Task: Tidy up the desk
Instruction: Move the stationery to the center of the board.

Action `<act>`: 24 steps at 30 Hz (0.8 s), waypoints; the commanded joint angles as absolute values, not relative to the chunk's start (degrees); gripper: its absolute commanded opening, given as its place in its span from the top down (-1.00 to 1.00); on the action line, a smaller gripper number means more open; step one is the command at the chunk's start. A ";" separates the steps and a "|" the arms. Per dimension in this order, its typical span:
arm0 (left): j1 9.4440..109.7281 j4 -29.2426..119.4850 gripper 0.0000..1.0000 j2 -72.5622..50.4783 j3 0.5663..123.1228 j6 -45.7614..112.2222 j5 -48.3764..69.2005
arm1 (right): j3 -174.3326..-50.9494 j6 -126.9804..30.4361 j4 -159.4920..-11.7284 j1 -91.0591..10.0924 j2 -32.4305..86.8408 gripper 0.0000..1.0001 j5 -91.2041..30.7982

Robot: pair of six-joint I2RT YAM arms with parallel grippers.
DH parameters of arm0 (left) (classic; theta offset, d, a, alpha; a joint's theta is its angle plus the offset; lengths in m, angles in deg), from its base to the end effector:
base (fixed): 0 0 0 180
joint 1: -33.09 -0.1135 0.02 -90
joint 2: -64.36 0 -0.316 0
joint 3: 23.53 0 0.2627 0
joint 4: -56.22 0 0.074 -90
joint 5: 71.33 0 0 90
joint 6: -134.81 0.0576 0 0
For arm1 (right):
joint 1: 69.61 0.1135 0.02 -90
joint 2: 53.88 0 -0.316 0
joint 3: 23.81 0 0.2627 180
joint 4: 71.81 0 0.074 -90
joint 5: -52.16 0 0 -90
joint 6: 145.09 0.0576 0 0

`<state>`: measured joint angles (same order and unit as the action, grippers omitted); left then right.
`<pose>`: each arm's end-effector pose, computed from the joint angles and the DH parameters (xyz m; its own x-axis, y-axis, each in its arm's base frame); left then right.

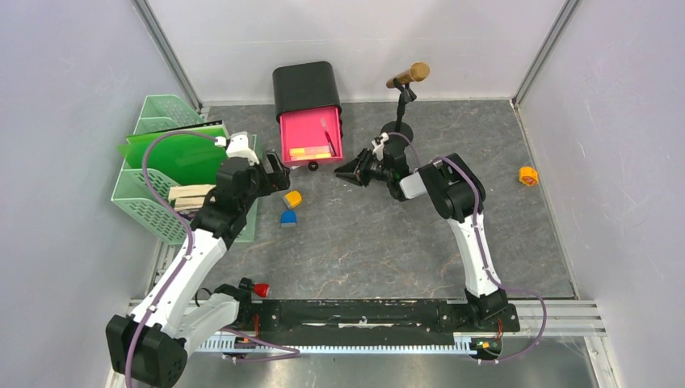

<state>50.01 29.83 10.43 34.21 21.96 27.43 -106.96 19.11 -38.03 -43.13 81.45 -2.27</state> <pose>0.2101 -0.0548 0.3361 -0.3980 -0.2801 -0.8736 -0.0016 0.9525 -0.3047 0.4509 0.2621 0.0900 -0.9013 0.4254 -0.0817 0.0386 0.2667 0.9630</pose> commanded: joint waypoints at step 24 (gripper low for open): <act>49.71 22.21 -0.99 18.42 33.31 28.06 32.30 | -136.24 26.05 -49.13 -40.80 98.79 0.60 -22.71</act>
<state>50.01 22.77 16.84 34.08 26.48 31.30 -133.54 28.00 -46.47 -43.61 95.33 -8.96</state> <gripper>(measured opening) 0.994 0.208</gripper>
